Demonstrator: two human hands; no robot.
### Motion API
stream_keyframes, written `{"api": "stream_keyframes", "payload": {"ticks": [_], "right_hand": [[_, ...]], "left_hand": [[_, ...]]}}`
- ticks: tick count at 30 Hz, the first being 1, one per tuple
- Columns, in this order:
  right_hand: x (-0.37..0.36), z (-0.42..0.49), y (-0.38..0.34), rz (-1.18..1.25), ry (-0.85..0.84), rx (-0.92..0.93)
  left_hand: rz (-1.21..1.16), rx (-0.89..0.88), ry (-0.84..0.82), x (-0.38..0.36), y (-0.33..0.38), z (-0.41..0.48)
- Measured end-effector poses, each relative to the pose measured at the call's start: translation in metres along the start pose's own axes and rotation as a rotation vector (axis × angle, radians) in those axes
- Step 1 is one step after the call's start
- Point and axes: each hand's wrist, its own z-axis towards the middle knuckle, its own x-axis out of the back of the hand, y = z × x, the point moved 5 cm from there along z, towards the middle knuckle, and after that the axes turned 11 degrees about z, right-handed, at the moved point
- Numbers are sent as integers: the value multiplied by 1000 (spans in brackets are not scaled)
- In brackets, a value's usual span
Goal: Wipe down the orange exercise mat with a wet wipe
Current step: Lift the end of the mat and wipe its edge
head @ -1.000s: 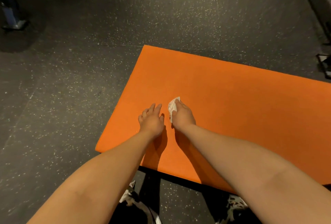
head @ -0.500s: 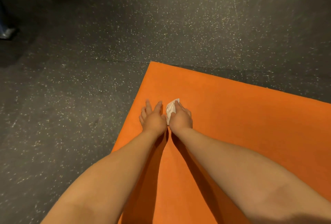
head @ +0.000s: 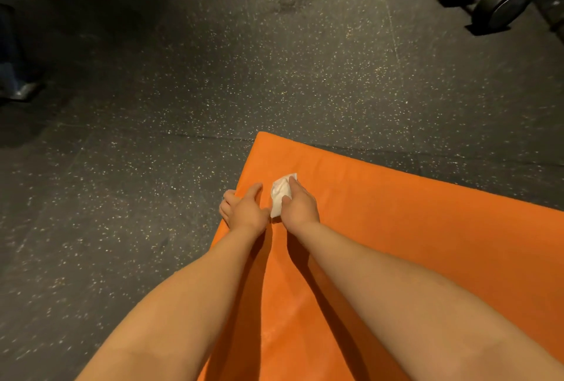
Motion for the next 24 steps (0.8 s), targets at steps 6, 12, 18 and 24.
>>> {"api": "stream_keyframes", "payload": {"ticks": [6,12,18,24], "right_hand": [[29,-20,-43,125,51,23],[73,-77,-96,155,89,108],[119,-149,-125,242,143,151],[171,-195,-157,310,222,262]], "left_hand": [[-54,-156,149,49,17,-39],[31,-340,197,107,49,-103],[-35,-483,234,159,78,-175],[-51,-616,183,190,117,-235]]}}
